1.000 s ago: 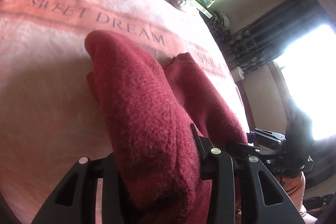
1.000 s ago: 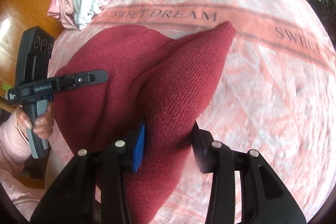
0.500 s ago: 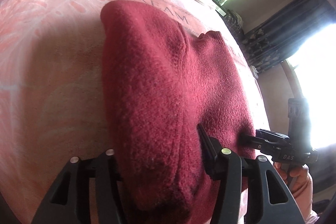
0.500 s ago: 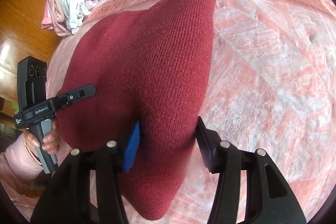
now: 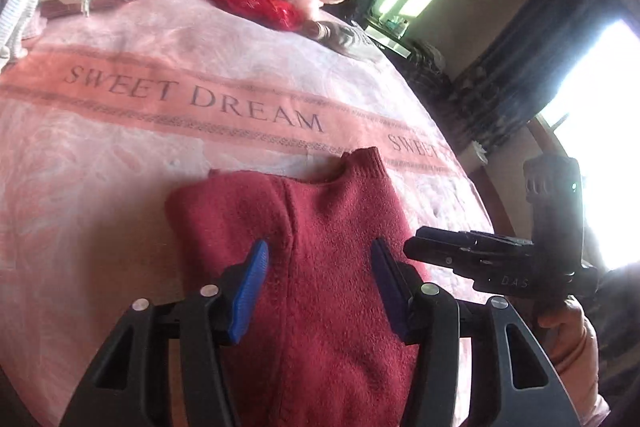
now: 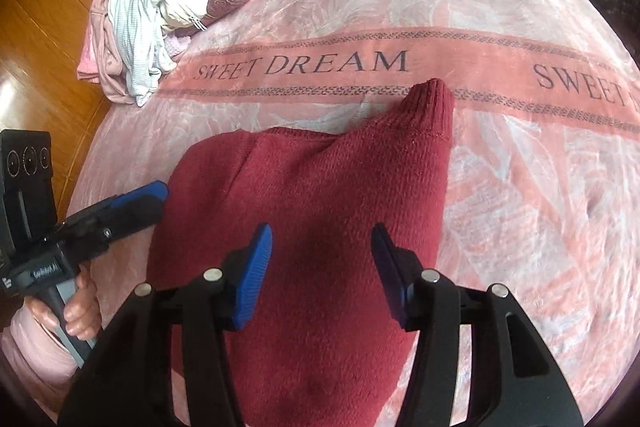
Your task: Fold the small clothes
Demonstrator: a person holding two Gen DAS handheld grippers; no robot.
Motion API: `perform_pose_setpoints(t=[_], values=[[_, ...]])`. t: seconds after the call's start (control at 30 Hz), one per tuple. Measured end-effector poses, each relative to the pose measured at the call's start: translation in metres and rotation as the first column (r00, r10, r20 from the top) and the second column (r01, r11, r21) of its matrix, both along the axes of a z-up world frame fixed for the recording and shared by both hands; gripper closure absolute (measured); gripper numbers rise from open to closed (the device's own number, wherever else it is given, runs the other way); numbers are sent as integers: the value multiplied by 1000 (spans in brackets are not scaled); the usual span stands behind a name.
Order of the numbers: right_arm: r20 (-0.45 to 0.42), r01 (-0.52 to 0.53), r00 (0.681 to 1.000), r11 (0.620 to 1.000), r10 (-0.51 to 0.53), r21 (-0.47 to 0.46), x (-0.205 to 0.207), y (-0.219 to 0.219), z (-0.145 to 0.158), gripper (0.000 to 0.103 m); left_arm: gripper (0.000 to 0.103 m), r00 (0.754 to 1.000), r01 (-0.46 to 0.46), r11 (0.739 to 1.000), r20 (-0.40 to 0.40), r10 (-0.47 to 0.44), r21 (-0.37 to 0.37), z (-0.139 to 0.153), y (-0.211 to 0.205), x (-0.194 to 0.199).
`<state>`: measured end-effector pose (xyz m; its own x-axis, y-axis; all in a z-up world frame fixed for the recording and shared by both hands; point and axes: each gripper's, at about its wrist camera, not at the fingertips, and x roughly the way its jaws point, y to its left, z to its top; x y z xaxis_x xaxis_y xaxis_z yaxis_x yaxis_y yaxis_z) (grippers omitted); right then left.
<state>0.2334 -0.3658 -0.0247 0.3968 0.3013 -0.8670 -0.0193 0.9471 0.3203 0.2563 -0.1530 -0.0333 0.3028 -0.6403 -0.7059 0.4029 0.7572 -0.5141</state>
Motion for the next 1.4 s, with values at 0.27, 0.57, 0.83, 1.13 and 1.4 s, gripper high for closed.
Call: perform_pose_setpoints(t=[0.27, 0.57, 0.83, 1.13, 1.4], values=[[-74, 65, 995, 998, -64, 16, 8, -22, -38, 62, 65, 994, -4, 999, -111, 9, 42, -59, 1, 15], [-49, 113, 993, 992, -110, 61, -1, -30, -39, 63, 70, 992, -2, 999, -127, 6, 36, -63, 6, 14], [7, 155, 988, 987, -155, -51, -74, 1, 6, 37, 23, 995, -94, 978, -5, 96, 185, -14, 20, -45], [2, 212, 977, 961, -215, -180, -158, 41, 8, 23, 18, 990, -138, 934, 10, 142, 329, -8, 41, -128], [2, 190, 981, 956, -194, -224, -203, 72, 5, 19, 18, 991, -130, 914, 17, 134, 383, -4, 50, -178]])
